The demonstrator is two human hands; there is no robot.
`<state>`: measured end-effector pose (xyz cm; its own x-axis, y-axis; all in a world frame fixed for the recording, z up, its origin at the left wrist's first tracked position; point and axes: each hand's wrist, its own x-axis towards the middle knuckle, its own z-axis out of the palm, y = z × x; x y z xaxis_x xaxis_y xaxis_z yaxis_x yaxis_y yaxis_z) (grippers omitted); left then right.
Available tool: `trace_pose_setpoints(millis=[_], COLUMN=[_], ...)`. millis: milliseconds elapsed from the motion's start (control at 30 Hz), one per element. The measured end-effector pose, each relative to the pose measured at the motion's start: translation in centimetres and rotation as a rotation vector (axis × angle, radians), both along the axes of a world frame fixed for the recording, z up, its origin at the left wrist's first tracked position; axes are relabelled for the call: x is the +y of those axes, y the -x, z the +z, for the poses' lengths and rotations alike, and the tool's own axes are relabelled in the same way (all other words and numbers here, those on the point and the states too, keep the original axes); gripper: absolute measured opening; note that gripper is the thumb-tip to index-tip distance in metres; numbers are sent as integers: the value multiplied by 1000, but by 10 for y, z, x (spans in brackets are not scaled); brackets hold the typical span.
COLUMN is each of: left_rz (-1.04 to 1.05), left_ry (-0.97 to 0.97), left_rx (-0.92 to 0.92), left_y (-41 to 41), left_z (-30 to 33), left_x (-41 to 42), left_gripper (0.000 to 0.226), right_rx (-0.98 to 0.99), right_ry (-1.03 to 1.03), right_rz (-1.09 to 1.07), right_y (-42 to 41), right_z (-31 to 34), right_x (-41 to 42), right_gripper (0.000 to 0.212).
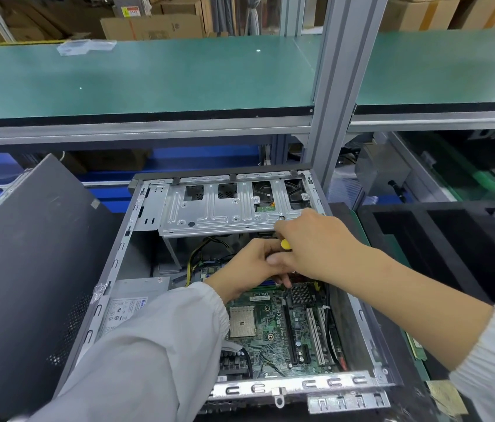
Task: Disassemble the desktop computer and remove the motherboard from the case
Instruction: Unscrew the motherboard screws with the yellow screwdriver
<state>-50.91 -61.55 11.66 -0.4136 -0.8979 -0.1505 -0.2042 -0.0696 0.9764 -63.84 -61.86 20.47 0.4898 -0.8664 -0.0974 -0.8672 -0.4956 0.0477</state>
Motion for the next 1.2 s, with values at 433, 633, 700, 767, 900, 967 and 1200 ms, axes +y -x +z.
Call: trace_pose_setpoints(millis=[433,633,700,767,900,967,1200], left_rz=[15,18,18,29,16,16,22], left_ry=[6,-3,-6,-7,-11,-9,-21], left_rx=[42,28,40,43,15,24,21], left_y=[0,0,1,0,-1,-1,0], left_z=[1,1,2,0,1,2,3], left_x=[1,0,0,0,0,0,1], left_gripper=[12,11,13,8,6,6,8], right_rx=[93,-14,72,51,-35,-8,-108], right_ry=[71,-7,63,-20,-147,-41,-142], right_rz=[-14,-27,-31,1,12,-22,103], right_y=[-1,3,2,2,3,2,9], right_z=[3,4,3,2,4,2,-2], right_x=[-3,-3,-3,-4,-4,-4,-9], right_gripper=[24,34,27,19,25,33,25])
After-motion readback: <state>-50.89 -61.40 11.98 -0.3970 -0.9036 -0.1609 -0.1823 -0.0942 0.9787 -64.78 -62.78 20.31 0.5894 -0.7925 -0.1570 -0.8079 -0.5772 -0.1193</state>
